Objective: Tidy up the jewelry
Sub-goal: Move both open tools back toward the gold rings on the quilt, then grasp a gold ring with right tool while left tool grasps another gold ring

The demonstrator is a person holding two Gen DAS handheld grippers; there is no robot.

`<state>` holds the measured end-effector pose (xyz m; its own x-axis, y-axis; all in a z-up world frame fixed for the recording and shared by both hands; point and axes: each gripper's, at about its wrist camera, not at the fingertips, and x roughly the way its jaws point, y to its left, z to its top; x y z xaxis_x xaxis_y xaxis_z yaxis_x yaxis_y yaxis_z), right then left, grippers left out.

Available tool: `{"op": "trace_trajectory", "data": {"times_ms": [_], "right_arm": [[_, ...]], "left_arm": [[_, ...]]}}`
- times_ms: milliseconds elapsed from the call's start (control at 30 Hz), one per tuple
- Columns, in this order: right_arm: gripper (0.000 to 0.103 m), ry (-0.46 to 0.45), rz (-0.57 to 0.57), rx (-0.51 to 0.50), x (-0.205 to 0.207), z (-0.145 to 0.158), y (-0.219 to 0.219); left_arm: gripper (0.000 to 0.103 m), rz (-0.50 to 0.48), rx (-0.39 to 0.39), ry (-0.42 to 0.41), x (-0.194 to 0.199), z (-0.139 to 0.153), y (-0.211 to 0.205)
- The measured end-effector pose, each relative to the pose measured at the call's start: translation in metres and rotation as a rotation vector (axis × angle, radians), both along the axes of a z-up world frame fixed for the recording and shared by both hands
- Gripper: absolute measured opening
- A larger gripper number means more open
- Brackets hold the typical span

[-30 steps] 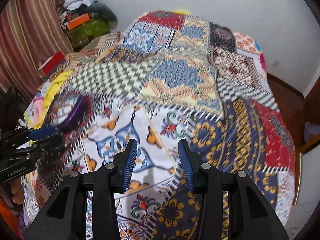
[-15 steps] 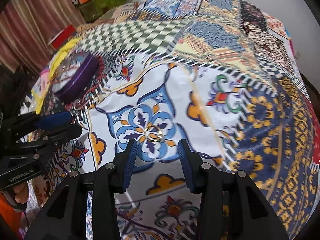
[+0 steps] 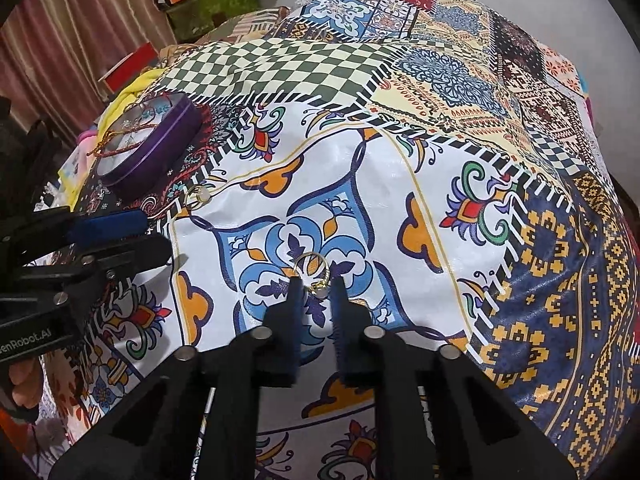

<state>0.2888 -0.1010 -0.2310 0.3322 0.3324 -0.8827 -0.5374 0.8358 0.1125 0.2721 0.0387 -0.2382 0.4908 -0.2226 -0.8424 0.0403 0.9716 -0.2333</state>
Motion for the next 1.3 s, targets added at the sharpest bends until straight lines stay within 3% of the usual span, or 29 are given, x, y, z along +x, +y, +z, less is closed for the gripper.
{"op": "trace_trajectory", "data": {"times_ms": [400, 600, 633, 733, 800, 1000, 1100, 1167, 1300], "right_arm": [[0.008, -0.006, -0.017, 0.062, 0.004, 0.006, -0.007], [0.008, -0.022, -0.022, 0.09, 0.003, 0.01, -0.01], [0.008, -0.023, -0.025, 0.095, 0.003, 0.01, -0.011], [0.008, -0.03, -0.03, 0.106, 0.003, 0.012, -0.013], [0.008, -0.029, -0.031, 0.112, 0.004, 0.013, -0.013], [0.009, -0.016, -0.019, 0.102, 0.001, 0.014, -0.011], [0.023, -0.02, -0.012, 0.078, -0.001, 0.014, -0.008], [0.039, -0.018, -0.005, 0.067, -0.002, 0.013, -0.006], [0.039, -0.013, 0.013, 0.019, -0.001, 0.007, 0.002]], "left_arm": [[0.038, 0.001, 0.053, -0.013, 0.023, -0.006, -0.01], [0.024, 0.023, 0.023, -0.015, 0.03, -0.009, -0.006], [0.018, 0.023, 0.019, -0.014, 0.031, -0.01, -0.005], [0.017, 0.015, 0.025, -0.019, 0.033, -0.009, -0.006], [0.003, 0.003, 0.025, -0.028, 0.032, -0.007, -0.008], [0.002, -0.018, 0.045, -0.048, 0.023, 0.0, -0.016], [0.001, -0.025, 0.064, -0.066, 0.013, 0.003, -0.016], [0.001, -0.026, 0.074, -0.076, 0.006, 0.005, -0.013], [0.001, -0.018, 0.071, -0.08, -0.003, 0.006, -0.003]]}}
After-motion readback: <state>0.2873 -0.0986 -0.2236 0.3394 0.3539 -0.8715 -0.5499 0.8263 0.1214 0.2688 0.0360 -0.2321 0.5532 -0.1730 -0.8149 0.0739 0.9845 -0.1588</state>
